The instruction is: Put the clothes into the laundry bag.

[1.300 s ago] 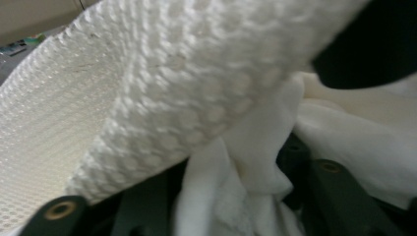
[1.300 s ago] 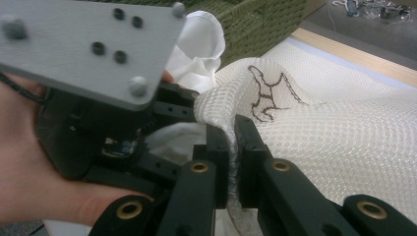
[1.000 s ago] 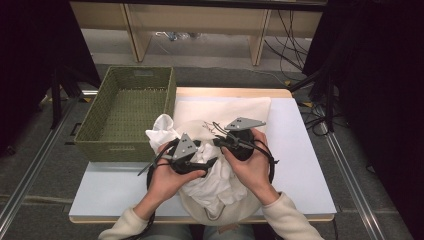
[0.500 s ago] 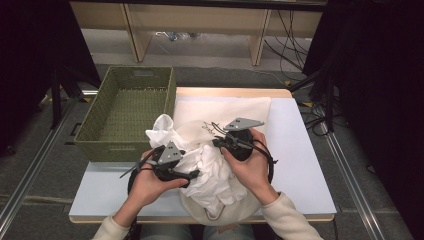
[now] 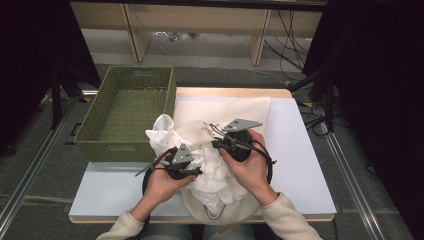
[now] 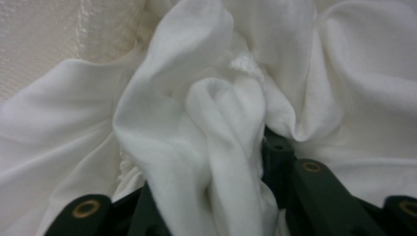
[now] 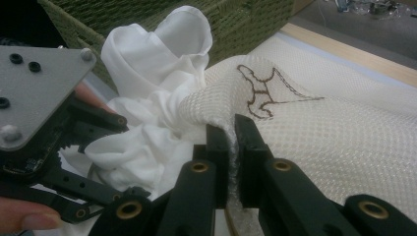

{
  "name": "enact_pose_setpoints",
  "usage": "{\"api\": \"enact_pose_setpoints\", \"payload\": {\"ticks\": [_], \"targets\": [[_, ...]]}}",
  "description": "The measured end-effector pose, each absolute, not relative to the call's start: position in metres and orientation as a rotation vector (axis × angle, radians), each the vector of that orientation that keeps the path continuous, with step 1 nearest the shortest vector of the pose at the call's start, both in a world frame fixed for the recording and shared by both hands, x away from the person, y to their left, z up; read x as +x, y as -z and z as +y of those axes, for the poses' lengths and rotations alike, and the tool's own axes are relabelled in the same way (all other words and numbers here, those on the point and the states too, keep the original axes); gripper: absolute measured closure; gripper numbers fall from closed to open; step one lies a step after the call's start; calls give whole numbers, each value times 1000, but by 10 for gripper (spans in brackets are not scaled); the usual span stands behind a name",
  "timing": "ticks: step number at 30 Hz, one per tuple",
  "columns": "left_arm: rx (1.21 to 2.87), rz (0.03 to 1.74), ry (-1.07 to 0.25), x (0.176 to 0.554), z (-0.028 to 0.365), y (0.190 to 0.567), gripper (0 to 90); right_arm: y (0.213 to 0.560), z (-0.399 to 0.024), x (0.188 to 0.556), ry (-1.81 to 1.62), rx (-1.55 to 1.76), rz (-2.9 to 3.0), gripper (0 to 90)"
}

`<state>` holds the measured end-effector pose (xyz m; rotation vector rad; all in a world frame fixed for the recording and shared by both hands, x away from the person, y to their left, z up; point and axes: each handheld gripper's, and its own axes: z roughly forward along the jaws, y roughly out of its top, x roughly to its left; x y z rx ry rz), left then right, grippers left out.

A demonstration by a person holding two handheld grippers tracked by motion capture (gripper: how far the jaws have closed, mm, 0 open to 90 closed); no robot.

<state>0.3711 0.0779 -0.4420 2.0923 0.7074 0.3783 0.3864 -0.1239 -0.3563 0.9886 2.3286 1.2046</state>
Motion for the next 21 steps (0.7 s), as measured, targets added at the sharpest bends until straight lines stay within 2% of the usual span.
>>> {"api": "enact_pose_setpoints", "payload": {"ticks": [2,7,10,21], "targets": [[2023,713,-364,366,78,434,729,355,-124,386,-1213,998,2328,870],[1944,693,-354,356,76,413,739,352,-123,382,-1236,1013,2310,871],[1961,622,-437,350,67,394,739,348,-123,380,-1249,976,2312,872],[1981,678,-440,373,55,407,734,344,-123,376,-1268,993,2318,876]]}}
